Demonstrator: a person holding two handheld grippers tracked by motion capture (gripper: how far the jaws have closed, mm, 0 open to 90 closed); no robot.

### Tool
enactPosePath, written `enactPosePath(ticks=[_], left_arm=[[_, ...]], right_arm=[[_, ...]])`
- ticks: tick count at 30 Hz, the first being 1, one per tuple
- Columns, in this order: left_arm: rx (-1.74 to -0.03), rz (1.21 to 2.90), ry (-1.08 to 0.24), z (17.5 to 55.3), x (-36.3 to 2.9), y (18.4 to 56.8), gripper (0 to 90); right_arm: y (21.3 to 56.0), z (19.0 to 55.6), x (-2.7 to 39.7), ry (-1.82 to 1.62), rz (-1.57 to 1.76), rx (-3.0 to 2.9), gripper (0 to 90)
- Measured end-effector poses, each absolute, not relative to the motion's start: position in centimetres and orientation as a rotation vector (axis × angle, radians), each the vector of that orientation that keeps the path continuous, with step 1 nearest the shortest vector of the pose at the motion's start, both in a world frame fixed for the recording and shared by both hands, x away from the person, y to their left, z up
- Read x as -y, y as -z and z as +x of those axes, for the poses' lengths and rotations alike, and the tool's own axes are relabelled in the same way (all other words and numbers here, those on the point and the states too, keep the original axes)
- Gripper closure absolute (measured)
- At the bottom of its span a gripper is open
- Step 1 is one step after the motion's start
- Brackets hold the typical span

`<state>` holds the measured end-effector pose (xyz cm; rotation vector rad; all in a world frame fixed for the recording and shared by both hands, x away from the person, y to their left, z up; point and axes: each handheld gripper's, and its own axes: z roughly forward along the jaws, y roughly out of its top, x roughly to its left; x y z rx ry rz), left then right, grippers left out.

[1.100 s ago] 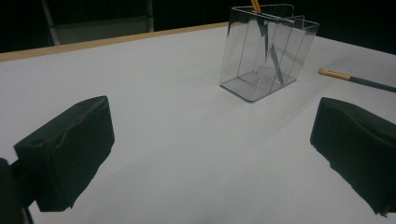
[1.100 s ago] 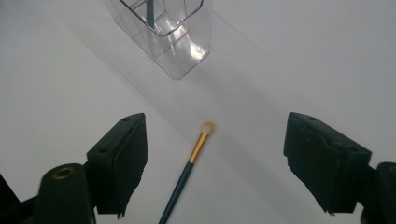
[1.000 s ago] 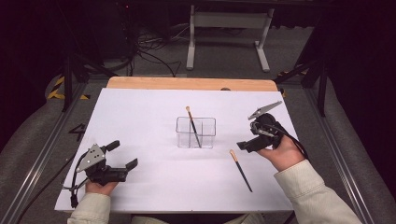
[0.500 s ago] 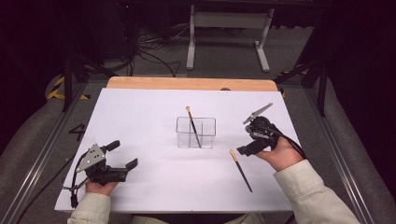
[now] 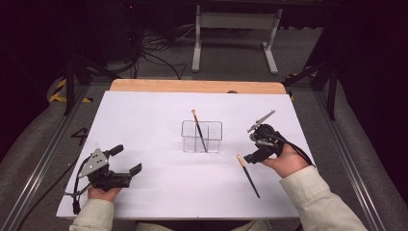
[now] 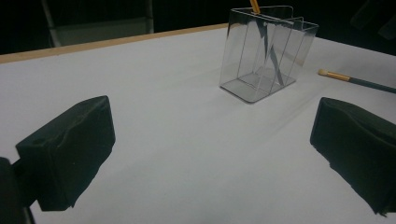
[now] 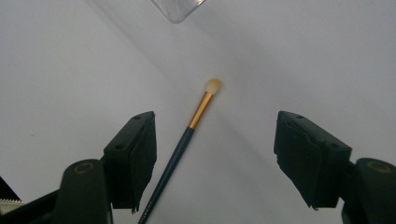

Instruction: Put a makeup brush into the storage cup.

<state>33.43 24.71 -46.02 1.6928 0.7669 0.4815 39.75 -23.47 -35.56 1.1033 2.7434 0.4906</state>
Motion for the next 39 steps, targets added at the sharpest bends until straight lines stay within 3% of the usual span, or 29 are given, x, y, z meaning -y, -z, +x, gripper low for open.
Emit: enactPosePath(ticks=[39], left_arm=[[-0.770, 1.693, -0.489, 33.4, -24.7, 46.0, 0.6]], right_arm=[[40.5, 40.3, 21.8, -0.276, 1.077, -2.865, 41.6]])
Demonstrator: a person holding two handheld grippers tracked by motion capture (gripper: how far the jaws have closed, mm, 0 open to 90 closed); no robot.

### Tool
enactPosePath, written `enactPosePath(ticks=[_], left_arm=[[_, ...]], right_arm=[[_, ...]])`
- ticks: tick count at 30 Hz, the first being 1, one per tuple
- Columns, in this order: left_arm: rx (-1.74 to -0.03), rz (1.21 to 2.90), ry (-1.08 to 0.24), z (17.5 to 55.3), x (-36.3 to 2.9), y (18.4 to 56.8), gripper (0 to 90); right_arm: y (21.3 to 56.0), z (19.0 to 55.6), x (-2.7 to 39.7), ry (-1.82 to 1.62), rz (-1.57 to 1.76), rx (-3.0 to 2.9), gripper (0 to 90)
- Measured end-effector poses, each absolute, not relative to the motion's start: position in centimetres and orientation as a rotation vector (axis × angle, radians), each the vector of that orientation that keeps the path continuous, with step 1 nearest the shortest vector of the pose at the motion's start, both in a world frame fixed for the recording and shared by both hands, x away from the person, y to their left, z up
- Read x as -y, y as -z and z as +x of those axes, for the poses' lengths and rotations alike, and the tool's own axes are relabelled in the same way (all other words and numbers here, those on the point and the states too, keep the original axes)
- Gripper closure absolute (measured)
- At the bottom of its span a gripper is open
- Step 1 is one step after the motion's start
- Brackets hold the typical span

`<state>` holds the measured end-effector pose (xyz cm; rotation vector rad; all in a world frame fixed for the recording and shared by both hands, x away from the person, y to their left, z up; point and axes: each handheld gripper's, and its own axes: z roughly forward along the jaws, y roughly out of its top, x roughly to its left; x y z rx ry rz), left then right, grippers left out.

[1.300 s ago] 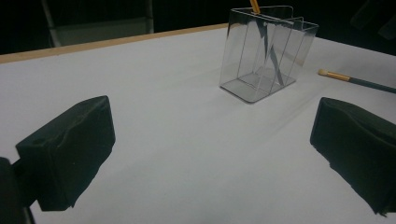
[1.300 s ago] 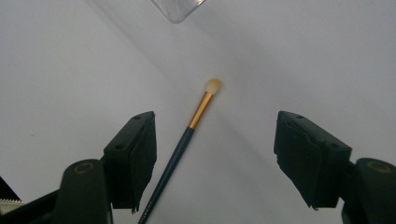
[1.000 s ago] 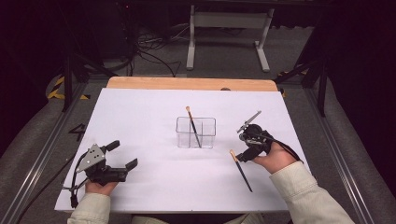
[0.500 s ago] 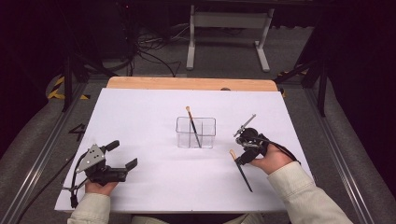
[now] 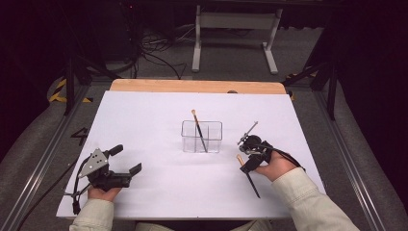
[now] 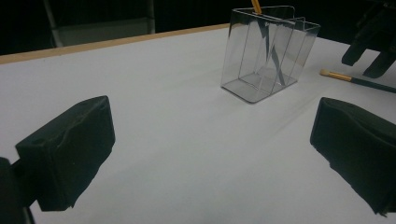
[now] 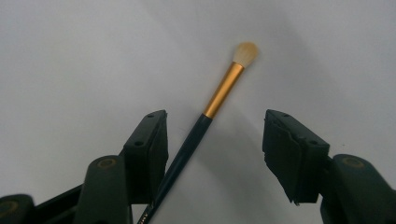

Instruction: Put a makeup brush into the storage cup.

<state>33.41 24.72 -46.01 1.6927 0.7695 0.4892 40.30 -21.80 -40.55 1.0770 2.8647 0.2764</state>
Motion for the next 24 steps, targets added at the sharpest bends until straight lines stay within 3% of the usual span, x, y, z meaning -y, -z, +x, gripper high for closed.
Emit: enactPosePath(ticks=[15, 24], left_arm=[[-0.774, 1.689, -0.476, 33.4, -24.8, 46.0, 0.8], [-0.778, 1.692, -0.470, 33.5, -24.8, 46.0, 1.0]], right_arm=[[41.7, 40.2, 21.1, -0.161, 1.055, -2.849, 51.0], [41.9, 39.9, 20.6, -0.151, 1.025, -2.878, 70.7]])
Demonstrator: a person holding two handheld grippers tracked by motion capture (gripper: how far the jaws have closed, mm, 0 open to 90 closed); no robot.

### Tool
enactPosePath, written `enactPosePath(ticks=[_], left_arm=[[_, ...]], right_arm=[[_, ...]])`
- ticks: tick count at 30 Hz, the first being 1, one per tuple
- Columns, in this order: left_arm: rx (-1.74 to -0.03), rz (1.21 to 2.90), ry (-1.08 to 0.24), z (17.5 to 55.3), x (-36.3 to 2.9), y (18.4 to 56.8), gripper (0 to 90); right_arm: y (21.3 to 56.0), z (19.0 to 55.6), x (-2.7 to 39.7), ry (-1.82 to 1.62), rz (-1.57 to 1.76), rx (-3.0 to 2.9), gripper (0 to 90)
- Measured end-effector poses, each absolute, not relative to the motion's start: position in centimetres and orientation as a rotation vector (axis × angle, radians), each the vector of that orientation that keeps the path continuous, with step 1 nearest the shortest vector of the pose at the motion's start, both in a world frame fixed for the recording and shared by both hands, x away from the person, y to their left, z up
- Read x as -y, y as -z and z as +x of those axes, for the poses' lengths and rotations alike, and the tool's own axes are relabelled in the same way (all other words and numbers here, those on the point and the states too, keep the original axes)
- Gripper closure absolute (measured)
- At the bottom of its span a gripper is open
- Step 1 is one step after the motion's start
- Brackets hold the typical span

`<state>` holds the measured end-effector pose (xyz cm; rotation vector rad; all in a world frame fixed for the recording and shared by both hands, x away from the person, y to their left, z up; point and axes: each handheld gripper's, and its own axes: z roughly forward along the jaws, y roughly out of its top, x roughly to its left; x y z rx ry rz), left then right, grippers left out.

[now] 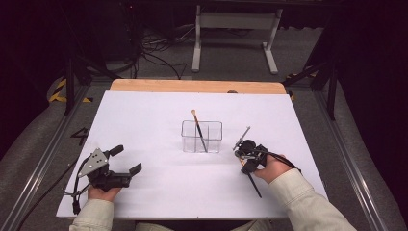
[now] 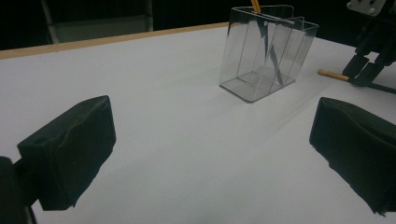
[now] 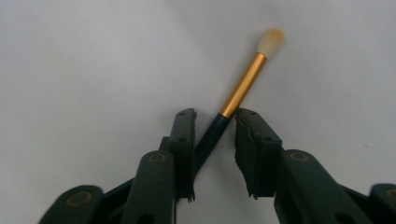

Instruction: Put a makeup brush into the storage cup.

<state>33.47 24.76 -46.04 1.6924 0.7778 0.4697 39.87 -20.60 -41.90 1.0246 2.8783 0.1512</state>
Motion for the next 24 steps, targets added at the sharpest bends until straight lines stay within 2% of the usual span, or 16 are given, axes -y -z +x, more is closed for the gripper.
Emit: enactPosePath(ticks=[7, 17, 24], left_arm=[[-0.779, 1.693, -0.465, 33.5, -24.8, 46.0, 1.1], [-0.782, 1.691, -0.465, 33.5, -24.8, 46.1, 1.0], [-0.782, 1.693, -0.469, 33.5, -24.8, 46.0, 1.0]], right_arm=[[41.9, 39.5, 20.2, -0.152, 0.975, -2.906, 82.5], [41.7, 39.8, 20.6, -0.161, 0.977, -2.928, 83.8], [40.2, 39.5, 21.2, -0.265, 0.981, -2.898, 83.8]])
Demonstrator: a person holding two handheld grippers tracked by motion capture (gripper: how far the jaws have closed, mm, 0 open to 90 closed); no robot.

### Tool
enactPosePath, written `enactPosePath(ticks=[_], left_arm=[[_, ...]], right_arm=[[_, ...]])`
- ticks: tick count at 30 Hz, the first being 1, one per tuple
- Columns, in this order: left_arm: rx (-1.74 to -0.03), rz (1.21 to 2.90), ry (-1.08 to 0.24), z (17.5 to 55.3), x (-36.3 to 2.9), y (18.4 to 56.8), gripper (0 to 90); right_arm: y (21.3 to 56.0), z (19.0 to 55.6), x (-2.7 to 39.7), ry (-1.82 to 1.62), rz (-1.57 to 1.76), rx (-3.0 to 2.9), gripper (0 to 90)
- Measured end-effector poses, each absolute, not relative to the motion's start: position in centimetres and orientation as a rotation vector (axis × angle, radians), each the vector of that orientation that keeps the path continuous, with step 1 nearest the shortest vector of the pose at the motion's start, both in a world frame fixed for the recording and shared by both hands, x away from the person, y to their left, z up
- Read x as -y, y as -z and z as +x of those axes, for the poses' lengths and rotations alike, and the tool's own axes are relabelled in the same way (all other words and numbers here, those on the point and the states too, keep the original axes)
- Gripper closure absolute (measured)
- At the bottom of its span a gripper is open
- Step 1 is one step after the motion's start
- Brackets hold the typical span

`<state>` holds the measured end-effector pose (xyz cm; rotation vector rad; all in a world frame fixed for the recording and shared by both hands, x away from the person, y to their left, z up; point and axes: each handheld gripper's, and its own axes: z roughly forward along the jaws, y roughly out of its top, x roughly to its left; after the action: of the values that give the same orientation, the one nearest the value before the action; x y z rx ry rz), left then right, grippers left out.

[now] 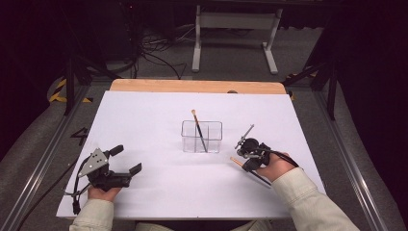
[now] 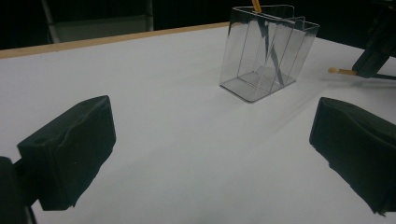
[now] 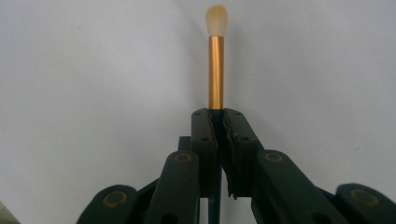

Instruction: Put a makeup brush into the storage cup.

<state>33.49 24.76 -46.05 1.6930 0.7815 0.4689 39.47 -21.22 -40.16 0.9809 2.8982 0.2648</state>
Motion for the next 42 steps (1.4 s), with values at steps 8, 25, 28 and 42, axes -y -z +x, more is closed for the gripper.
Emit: enactPosePath(ticks=[8, 25, 28, 42], left_arm=[[-0.781, 1.693, -0.470, 33.5, -24.8, 46.0, 1.0], [-0.779, 1.691, -0.472, 33.5, -24.8, 46.0, 1.0], [-0.776, 1.694, -0.474, 33.5, -24.8, 46.0, 1.0], [-0.776, 1.692, -0.473, 33.4, -24.7, 46.0, 1.0]], right_arm=[[38.0, 39.1, 21.9, -0.399, 0.943, -2.860, 83.8], [34.1, 38.1, 23.4, -0.674, 0.893, -2.721, 83.8], [33.4, 37.9, 23.7, -0.746, 0.885, -2.675, 83.8], [31.9, 37.1, 24.5, -0.940, 0.827, -2.545, 83.8]])
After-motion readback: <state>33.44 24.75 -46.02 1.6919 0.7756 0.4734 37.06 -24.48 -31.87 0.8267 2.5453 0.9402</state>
